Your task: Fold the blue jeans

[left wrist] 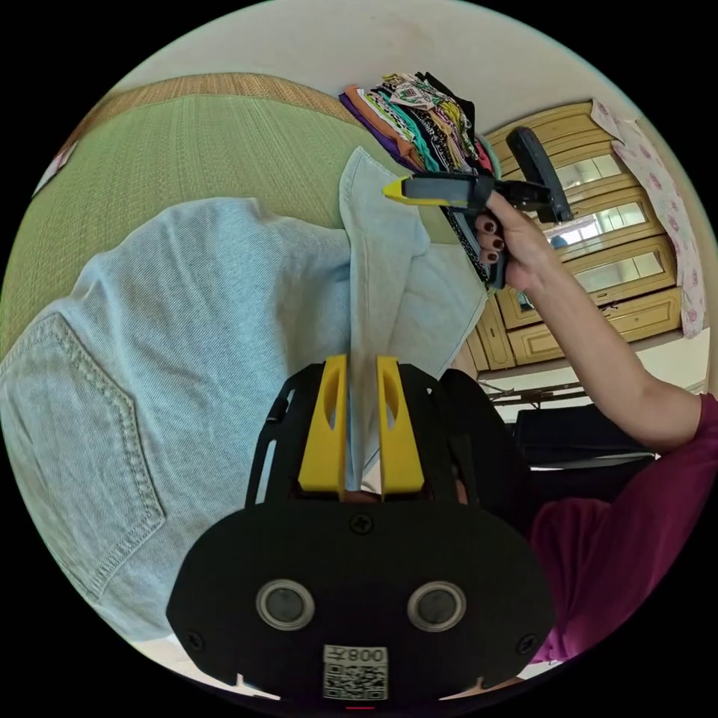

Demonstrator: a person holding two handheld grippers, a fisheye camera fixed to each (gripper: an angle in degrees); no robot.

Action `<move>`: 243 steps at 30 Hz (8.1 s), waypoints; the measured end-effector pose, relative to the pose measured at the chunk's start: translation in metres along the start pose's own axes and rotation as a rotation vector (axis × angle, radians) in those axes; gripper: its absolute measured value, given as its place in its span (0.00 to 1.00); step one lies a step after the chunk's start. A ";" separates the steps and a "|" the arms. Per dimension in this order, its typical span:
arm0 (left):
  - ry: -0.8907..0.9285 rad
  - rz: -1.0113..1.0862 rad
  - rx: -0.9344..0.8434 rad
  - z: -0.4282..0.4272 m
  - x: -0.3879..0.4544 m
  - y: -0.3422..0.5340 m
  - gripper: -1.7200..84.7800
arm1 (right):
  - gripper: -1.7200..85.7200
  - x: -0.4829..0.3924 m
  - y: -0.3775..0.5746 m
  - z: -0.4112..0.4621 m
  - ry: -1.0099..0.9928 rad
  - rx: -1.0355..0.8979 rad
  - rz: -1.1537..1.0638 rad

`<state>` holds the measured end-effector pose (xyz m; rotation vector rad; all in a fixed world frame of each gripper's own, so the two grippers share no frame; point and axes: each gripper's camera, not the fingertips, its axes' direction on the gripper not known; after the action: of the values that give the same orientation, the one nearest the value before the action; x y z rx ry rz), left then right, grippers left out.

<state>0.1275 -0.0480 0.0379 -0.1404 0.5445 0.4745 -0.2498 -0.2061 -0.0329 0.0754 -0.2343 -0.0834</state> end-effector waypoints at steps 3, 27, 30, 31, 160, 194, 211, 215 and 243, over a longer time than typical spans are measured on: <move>0.013 0.020 -0.011 0.018 0.012 -0.016 0.09 | 0.09 0.003 -0.042 0.024 0.031 -0.055 0.042; 0.047 0.072 0.001 0.131 0.077 -0.098 0.08 | 0.10 -0.067 -0.122 0.142 0.225 -0.231 0.160; 0.046 0.075 0.000 0.142 0.086 -0.106 0.06 | 0.09 -0.075 -0.118 0.153 0.239 -0.233 0.134; 0.044 0.080 -0.005 0.145 0.091 -0.110 0.06 | 0.08 -0.075 -0.116 0.154 0.235 -0.233 0.132; -0.356 0.543 -0.254 0.650 0.499 -0.562 0.02 | 0.03 0.215 0.609 0.455 -0.636 0.667 0.667; -0.201 0.364 -0.084 0.411 0.307 -0.352 0.02 | 0.02 0.152 0.475 0.227 -0.274 0.539 0.408; -0.414 -0.143 0.118 0.170 0.053 -0.170 0.02 | 0.06 0.008 0.226 0.193 -0.450 0.234 -0.185; -0.338 -0.170 0.159 0.154 0.014 -0.128 0.02 | 0.10 -0.061 0.119 0.203 -0.556 0.156 -0.374; -0.399 -0.064 0.119 0.011 -0.110 -0.082 0.05 | 0.09 -0.118 0.135 0.187 -0.495 -0.021 -0.539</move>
<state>0.0885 -0.1615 0.1055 0.0510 0.1750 0.3932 -0.3980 -0.0736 0.1328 0.0946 -0.7039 -0.6457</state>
